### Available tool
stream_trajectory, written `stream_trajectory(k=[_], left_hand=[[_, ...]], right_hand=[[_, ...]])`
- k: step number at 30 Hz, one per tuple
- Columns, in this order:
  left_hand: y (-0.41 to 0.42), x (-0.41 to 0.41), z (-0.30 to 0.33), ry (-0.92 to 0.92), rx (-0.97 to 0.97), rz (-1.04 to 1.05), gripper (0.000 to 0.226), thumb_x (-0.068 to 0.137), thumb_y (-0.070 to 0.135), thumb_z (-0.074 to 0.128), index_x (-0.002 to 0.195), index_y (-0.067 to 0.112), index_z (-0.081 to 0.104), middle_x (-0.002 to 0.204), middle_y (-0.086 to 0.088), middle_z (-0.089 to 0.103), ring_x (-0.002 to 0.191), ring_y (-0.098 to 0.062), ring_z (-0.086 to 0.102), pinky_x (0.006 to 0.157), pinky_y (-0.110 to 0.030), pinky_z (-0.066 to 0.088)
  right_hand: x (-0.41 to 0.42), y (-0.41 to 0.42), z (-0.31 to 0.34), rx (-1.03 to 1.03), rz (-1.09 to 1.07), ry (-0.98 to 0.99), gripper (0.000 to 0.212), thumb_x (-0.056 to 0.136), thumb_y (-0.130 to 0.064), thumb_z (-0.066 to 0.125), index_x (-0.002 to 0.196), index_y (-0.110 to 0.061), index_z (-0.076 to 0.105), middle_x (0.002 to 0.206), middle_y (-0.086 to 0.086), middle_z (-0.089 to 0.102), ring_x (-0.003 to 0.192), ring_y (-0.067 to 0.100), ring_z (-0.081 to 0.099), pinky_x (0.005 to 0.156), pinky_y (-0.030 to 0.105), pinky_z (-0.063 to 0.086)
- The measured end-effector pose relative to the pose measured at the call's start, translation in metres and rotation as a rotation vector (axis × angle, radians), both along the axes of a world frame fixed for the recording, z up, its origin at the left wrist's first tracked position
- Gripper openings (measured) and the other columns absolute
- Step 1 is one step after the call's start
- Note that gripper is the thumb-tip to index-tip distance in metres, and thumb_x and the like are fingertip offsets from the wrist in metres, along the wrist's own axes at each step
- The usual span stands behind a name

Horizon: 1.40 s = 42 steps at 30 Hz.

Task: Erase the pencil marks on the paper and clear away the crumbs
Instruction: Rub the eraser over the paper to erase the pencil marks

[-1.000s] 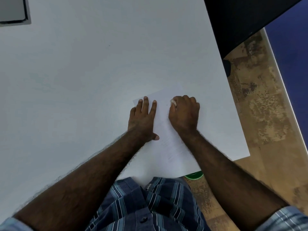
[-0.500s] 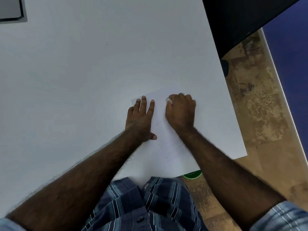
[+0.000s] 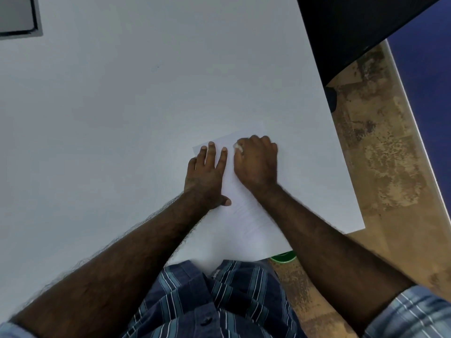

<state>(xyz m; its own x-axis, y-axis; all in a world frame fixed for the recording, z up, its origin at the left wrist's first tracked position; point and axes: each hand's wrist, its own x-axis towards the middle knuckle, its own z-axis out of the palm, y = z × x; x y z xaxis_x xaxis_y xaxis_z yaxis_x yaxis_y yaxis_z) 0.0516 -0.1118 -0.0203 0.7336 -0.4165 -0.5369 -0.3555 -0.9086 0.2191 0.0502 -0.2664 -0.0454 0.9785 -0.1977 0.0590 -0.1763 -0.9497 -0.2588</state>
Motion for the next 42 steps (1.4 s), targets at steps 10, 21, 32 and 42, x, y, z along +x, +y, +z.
stream_trajectory(k=[10,21,32,42], left_hand=[[0.0,0.0,0.0,-0.004,-0.004,0.005,0.144,0.071,0.066,0.083,0.163,0.021,-0.019,0.168,-0.016,-0.026,0.158,-0.036,-0.013,0.127,-0.048,0.005],[0.001,0.0,-0.002,-0.001,-0.015,0.005,0.145,0.071,0.067,0.083,0.163,0.022,-0.02,0.168,-0.016,-0.026,0.158,-0.035,-0.013,0.128,-0.048,0.005],[0.002,0.001,-0.002,0.006,-0.014,0.0,0.144,0.072,0.068,0.082,0.162,0.021,-0.02,0.168,-0.016,-0.026,0.158,-0.036,-0.013,0.127,-0.048,0.005],[0.002,0.001,0.0,0.019,-0.016,0.003,0.144,0.073,0.068,0.081,0.162,0.022,-0.021,0.168,-0.016,-0.028,0.158,-0.036,-0.015,0.127,-0.048,0.004]], right_hand=[[0.018,-0.029,0.001,0.008,-0.17,-0.039,0.018,0.095,-0.024,0.058,0.094,-0.019,0.075,0.091,0.003,0.072,0.091,0.032,0.061,0.08,0.042,0.042],[-0.004,-0.037,-0.001,-0.042,-0.112,-0.035,0.021,0.093,-0.026,0.055,0.097,-0.023,0.075,0.09,0.003,0.069,0.09,0.034,0.058,0.079,0.044,0.04],[-0.032,-0.012,0.0,-0.011,0.058,0.0,0.018,0.095,-0.025,0.059,0.102,-0.02,0.075,0.092,0.002,0.07,0.088,0.03,0.059,0.077,0.042,0.043],[-0.037,0.0,0.007,0.058,0.012,0.026,0.02,0.096,-0.025,0.056,0.1,-0.017,0.074,0.093,0.004,0.07,0.09,0.029,0.059,0.08,0.042,0.044]])
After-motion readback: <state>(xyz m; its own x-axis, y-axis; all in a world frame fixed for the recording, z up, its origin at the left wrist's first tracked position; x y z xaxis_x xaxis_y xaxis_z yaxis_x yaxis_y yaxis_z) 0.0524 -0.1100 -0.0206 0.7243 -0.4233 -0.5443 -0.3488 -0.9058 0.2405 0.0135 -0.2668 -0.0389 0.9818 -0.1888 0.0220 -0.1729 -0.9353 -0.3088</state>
